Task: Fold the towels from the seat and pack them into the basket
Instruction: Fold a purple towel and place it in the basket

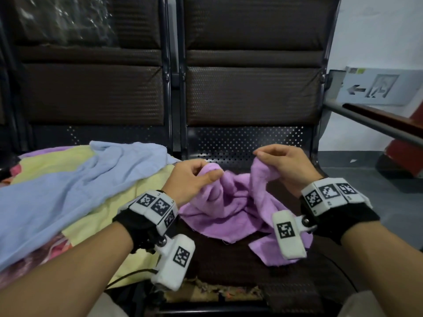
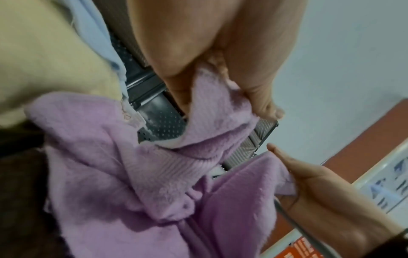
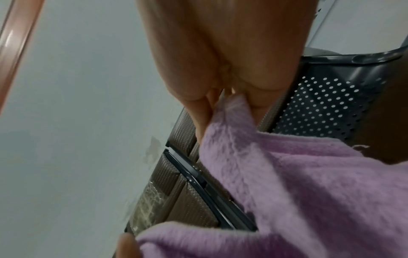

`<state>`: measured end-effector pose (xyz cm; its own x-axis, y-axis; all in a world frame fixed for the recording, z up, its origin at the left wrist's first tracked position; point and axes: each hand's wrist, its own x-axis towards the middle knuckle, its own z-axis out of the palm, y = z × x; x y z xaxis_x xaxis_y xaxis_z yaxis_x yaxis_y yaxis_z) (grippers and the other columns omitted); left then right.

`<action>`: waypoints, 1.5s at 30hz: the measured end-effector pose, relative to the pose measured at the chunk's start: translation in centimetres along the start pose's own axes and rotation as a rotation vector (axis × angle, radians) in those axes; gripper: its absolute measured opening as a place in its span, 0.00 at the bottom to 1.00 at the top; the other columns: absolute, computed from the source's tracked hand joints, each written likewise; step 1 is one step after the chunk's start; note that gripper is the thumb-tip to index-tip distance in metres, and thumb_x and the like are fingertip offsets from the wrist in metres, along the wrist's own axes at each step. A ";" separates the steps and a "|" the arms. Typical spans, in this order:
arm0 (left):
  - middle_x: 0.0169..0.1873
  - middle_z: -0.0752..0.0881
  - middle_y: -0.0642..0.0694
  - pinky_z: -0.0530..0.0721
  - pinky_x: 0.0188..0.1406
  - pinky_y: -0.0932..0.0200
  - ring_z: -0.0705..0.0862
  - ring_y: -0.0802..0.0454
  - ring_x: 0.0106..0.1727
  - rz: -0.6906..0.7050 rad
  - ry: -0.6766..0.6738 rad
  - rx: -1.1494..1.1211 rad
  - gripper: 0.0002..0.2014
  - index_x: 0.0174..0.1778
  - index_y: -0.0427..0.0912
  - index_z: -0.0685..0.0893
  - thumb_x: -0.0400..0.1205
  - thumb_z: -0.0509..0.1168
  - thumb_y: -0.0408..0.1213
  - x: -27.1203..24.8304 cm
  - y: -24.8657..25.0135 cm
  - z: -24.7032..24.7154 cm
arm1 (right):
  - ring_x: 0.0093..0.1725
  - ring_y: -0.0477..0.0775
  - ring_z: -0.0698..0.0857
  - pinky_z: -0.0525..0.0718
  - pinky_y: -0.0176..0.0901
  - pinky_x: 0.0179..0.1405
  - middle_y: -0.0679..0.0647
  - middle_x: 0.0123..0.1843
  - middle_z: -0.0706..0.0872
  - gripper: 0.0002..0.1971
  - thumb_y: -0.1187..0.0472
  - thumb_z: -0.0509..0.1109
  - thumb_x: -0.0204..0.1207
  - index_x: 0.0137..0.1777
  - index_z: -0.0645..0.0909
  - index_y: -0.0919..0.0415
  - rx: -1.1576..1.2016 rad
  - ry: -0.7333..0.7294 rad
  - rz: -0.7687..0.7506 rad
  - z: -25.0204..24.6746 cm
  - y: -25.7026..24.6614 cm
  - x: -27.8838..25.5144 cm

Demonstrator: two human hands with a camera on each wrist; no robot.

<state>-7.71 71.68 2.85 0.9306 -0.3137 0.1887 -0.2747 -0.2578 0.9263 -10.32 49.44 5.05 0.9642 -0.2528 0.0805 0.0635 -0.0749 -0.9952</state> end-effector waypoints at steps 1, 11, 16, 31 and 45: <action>0.35 0.88 0.47 0.83 0.42 0.57 0.83 0.58 0.37 -0.014 -0.008 -0.052 0.09 0.40 0.40 0.87 0.74 0.73 0.43 -0.1 0.3 0.0 | 0.33 0.45 0.82 0.81 0.31 0.31 0.53 0.36 0.87 0.09 0.73 0.68 0.76 0.42 0.87 0.61 0.042 -0.038 0.019 0.1 -0.4 -0.3; 0.46 0.91 0.52 0.84 0.56 0.62 0.87 0.55 0.52 -0.046 0.013 -0.178 0.12 0.50 0.47 0.89 0.79 0.66 0.27 -1.1 0.2 -1.7 | 0.40 0.41 0.88 0.81 0.24 0.43 0.48 0.41 0.91 0.11 0.69 0.77 0.68 0.49 0.90 0.58 -0.709 -0.241 -0.283 2.9 -0.8 -3.9; 0.27 0.86 0.66 0.78 0.33 0.73 0.82 0.70 0.31 0.005 0.163 -0.003 0.12 0.40 0.62 0.87 0.74 0.75 0.35 -1.3 -0.9 -2.5 | 0.39 0.42 0.82 0.75 0.28 0.42 0.46 0.42 0.85 0.03 0.62 0.79 0.66 0.40 0.90 0.54 -0.905 -0.345 -0.564 4.2 -1.5 -4.5; 0.52 0.89 0.38 0.86 0.57 0.48 0.87 0.41 0.57 -0.169 -0.047 -0.419 0.13 0.56 0.36 0.87 0.84 0.61 0.37 -2.2 -0.1 -1.1 | 0.36 0.38 0.84 0.76 0.23 0.37 0.43 0.33 0.88 0.03 0.59 0.75 0.72 0.38 0.88 0.51 -0.553 -0.126 -0.373 6.4 -0.2 -3.7; 0.45 0.91 0.47 0.87 0.50 0.59 0.88 0.51 0.50 0.022 0.049 -0.188 0.13 0.46 0.47 0.90 0.79 0.64 0.24 -1.5 -0.5 -1.6 | 0.30 0.38 0.78 0.72 0.26 0.31 0.44 0.29 0.83 0.09 0.51 0.75 0.72 0.33 0.82 0.51 -0.699 -0.249 -0.361 4.6 -0.5 -2.6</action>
<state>-8.56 73.77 2.69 0.9367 -0.2716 0.2208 -0.2494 -0.0750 0.9655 -11.65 54.56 5.07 0.9493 0.1165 0.2919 0.2843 -0.7142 -0.6396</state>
